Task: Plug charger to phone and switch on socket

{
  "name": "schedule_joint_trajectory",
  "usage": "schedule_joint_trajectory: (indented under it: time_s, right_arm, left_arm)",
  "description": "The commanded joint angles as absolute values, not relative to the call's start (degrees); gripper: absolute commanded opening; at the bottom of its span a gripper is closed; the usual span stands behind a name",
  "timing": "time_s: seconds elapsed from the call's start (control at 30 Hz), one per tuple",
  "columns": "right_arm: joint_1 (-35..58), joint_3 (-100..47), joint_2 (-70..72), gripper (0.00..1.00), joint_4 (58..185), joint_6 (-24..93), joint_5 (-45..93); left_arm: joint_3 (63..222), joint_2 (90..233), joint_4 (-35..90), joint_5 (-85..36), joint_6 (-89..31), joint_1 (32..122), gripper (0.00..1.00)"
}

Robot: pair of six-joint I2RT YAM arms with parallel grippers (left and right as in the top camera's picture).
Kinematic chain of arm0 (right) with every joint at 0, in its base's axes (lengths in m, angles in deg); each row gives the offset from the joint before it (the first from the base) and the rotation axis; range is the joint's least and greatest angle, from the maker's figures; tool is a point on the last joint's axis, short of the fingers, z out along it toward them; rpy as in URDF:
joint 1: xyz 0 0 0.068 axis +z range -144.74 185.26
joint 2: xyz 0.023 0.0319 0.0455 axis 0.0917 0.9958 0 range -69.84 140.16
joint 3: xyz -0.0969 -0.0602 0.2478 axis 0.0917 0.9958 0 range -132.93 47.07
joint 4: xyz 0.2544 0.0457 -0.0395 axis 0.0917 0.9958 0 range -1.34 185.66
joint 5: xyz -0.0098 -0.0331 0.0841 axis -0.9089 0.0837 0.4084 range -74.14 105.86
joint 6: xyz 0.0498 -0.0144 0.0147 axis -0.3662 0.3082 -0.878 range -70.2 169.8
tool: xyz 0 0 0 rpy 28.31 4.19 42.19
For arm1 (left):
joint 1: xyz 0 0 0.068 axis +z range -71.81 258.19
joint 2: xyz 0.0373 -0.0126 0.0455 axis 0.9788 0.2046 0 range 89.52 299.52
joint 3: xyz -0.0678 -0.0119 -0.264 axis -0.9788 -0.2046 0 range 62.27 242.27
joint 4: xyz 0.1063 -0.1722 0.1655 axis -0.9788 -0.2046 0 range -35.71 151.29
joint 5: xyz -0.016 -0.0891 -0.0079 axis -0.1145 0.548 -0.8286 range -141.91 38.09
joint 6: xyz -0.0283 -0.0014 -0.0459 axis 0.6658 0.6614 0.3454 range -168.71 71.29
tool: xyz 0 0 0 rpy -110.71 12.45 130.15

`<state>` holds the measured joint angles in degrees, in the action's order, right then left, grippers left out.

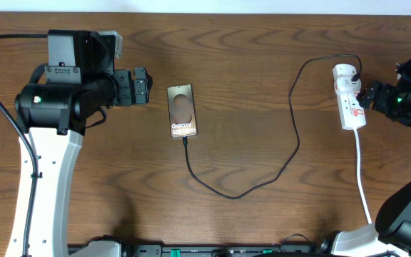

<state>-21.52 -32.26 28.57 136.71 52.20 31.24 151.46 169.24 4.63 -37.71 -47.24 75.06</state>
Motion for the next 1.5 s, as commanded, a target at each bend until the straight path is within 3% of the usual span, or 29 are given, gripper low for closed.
schedule_joint_trajectory:
  time_s: [0.0, 0.27, 0.43, 0.87, 1.47]
  right_arm:
    - [-21.70, -31.76, 31.72, 0.94, 136.25, 53.12, 29.84]
    - [-23.86, -31.76, 35.11, 0.92, 131.92, 52.44, 28.64]
    - [-24.76, -31.76, 38.04, 0.77, 127.25, 45.73, 27.52]
    - [-24.56, -31.76, 45.49, 0.79, 119.71, 40.42, 26.93]
    - [-21.72, -31.76, 49.01, 0.82, 114.88, 41.77, 27.09]
  left_arm:
    - [151.85, 169.24, 4.45, -38.26, -47.54, 75.30, 1.00]
    - [151.85, 169.24, 4.45, -38.26, -47.54, 75.30, 1.00]
    - [151.85, 169.24, 4.45, -38.26, -47.54, 75.30, 1.00]
    - [151.85, 169.24, 4.45, -38.26, -47.54, 75.30, 1.00]
    - [151.85, 169.24, 4.45, -38.26, -47.54, 75.30, 1.00]
